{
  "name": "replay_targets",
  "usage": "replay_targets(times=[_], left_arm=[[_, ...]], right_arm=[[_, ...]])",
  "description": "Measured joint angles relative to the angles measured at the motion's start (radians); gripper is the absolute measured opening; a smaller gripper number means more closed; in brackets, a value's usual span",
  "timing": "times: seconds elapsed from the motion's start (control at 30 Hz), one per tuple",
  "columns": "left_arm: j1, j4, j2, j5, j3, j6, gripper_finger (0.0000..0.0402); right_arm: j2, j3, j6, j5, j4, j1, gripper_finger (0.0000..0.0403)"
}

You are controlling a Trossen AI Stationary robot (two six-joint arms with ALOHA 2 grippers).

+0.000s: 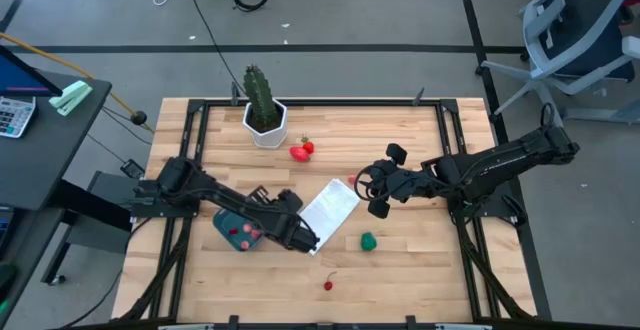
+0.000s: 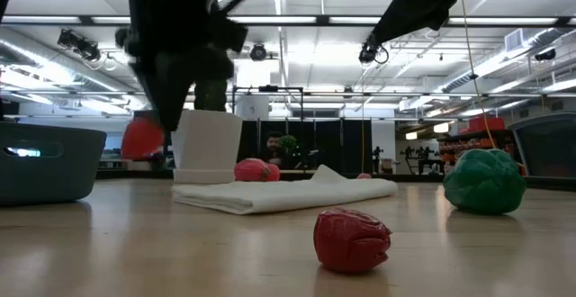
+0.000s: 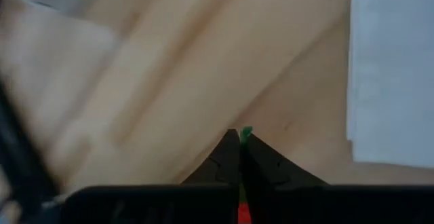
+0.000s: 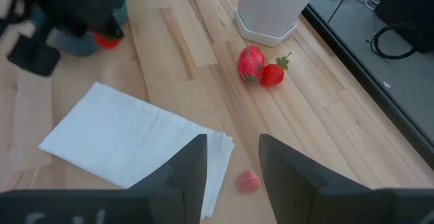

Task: Pick and placing Produce into tupperware
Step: Put the strawberry into the blue bin

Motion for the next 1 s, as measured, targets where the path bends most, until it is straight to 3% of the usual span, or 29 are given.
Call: replay_targets(times=[0.17, 0.37, 0.6, 0.83, 1.0], left_arm=[[-0.018, -0.237, 0.0, -0.043, 0.132, -0.079, 0.0006], [-0.074, -0.239, -0.018, 0.012, 0.154, -0.121, 0.001], [-0.152, -0.253, -0.016, 0.16, 0.039, -0.313, 0.0011], [-0.149, -0.254, -0.043, 0.234, -0.111, -0.337, 0.0008], [-0.146, -0.22, -0.129, 0.247, -0.228, -0.328, 0.0007]], right_arm=[[0.0, 0.0, 0.0, 0.0, 0.0, 0.0, 0.0142], [0.0, 0.0, 0.0, 0.0, 0.0, 0.0, 0.0142], [0.0, 0.0, 0.0, 0.0, -0.006, 0.001, 0.0142], [0.0, 0.0, 0.001, 0.0, -0.006, 0.0, 0.0142], [0.0, 0.0, 0.001, 0.0, -0.006, 0.0, 0.0142]])
